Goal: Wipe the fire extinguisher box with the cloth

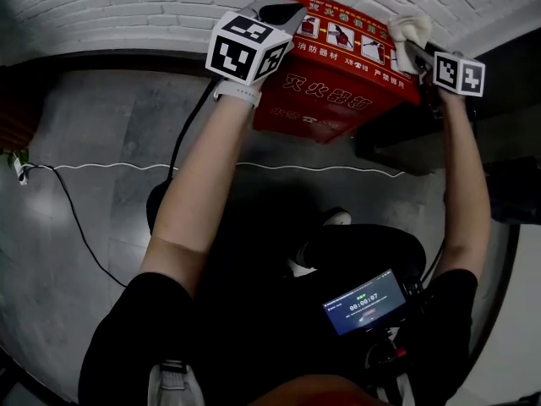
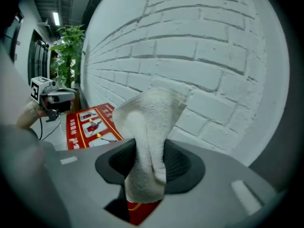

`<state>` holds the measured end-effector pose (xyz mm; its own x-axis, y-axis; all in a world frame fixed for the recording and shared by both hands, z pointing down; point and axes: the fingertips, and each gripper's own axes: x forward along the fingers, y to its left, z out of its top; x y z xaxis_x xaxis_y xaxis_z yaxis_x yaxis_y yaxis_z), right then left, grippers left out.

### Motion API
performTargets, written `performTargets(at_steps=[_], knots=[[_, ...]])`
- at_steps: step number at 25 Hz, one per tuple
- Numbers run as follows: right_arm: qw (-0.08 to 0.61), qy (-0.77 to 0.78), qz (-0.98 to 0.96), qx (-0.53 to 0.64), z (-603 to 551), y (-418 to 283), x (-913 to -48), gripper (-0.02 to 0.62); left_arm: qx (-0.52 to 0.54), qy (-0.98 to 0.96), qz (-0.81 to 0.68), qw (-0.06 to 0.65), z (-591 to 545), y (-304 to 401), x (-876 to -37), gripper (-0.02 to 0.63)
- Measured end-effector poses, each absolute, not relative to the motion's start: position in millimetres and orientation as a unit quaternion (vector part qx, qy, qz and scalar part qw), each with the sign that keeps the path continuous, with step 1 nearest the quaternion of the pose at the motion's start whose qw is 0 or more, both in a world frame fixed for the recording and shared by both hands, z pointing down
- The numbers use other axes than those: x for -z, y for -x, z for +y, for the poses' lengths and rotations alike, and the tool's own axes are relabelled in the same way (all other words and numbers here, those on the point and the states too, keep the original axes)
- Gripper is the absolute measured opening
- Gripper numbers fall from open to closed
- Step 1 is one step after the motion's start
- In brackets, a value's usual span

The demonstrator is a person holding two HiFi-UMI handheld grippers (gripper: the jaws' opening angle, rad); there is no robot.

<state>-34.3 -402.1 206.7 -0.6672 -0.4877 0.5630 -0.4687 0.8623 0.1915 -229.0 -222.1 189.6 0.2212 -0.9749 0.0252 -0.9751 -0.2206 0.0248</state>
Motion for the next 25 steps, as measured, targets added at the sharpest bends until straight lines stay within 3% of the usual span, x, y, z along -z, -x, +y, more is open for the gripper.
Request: performTargets(at_steps=[14,25], knots=[[0.335,-0.047,-0.939,0.066,-230.8,229.6,-230.0,0.164,0.007,-0.754,-0.656,0.025,-190.6,275.9,-187.4,0.003],[0.343,-0.046,-0.937,0.052,-228.6,218.3,-250.6,0.163,-0.013,-0.767,-0.641,0.026,-188.8,259.6,-190.9,0.003]])
